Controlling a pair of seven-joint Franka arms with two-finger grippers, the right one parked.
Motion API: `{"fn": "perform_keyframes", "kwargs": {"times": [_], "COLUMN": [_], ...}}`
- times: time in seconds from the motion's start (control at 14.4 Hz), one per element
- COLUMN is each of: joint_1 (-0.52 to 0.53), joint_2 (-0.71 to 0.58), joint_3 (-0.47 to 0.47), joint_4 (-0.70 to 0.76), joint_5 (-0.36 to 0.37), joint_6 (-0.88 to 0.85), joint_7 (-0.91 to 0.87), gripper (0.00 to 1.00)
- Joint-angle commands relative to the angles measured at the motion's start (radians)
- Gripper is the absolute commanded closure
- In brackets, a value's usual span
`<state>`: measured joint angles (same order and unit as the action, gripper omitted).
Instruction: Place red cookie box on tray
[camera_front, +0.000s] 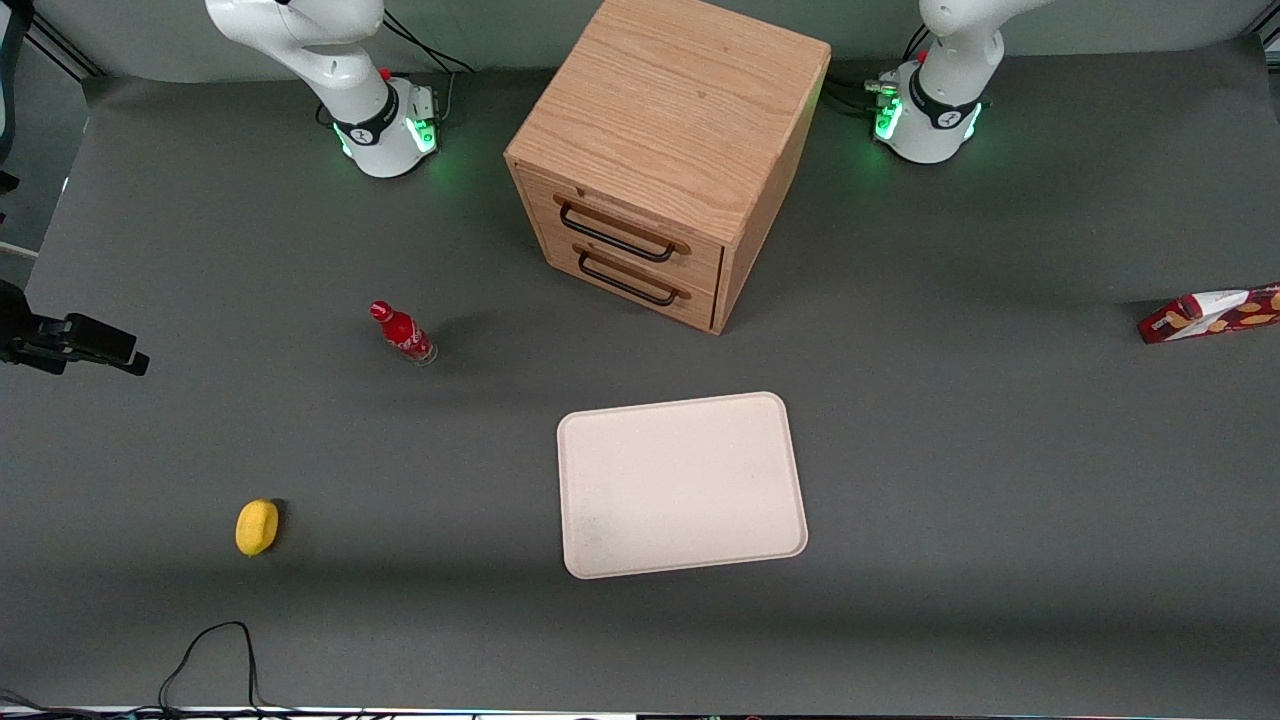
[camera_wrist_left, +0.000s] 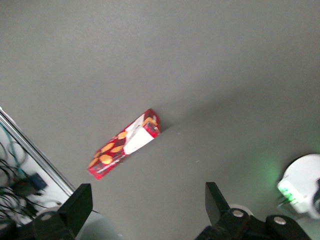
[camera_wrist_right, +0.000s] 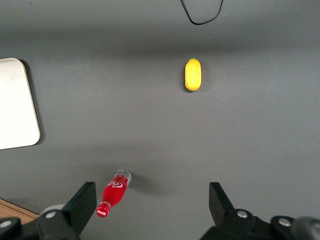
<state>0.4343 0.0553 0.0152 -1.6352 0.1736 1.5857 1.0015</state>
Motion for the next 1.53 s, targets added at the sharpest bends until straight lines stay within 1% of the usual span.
{"fn": "perform_keyframes", "kwargs": {"times": [0.0,0.14,0.35,0.42,0.63,0.7,0.84,0.97,1.11,1.32,1.46], "joint_1": [0.02,0.023,0.038,0.049,0.118,0.165,0.204,0.254,0.276,0.293,0.299], "joint_2": [0.017,0.018,0.014,0.015,0.024,0.044,0.087,0.115,0.162,0.247,0.287], "joint_3": [-0.014,-0.014,-0.014,-0.014,-0.014,-0.017,-0.017,-0.017,-0.017,-0.017,-0.017], "joint_4": [0.015,-0.012,-0.127,-0.144,-0.222,-0.239,-0.27,-0.334,-0.371,-0.373,-0.373], "joint_5": [0.017,0.024,0.024,0.023,0.014,0.004,-0.009,-0.017,-0.023,-0.032,-0.042], "joint_6": [0.026,0.059,0.164,0.189,0.296,0.327,0.405,0.521,0.641,0.736,0.77], "joint_7": [0.086,0.13,0.256,0.316,0.475,0.526,0.647,0.696,0.767,0.805,0.832], "gripper": [0.0,0.0,0.0,0.0,0.0,0.0,0.0,0.0,0.0,0.0,0.01]}}
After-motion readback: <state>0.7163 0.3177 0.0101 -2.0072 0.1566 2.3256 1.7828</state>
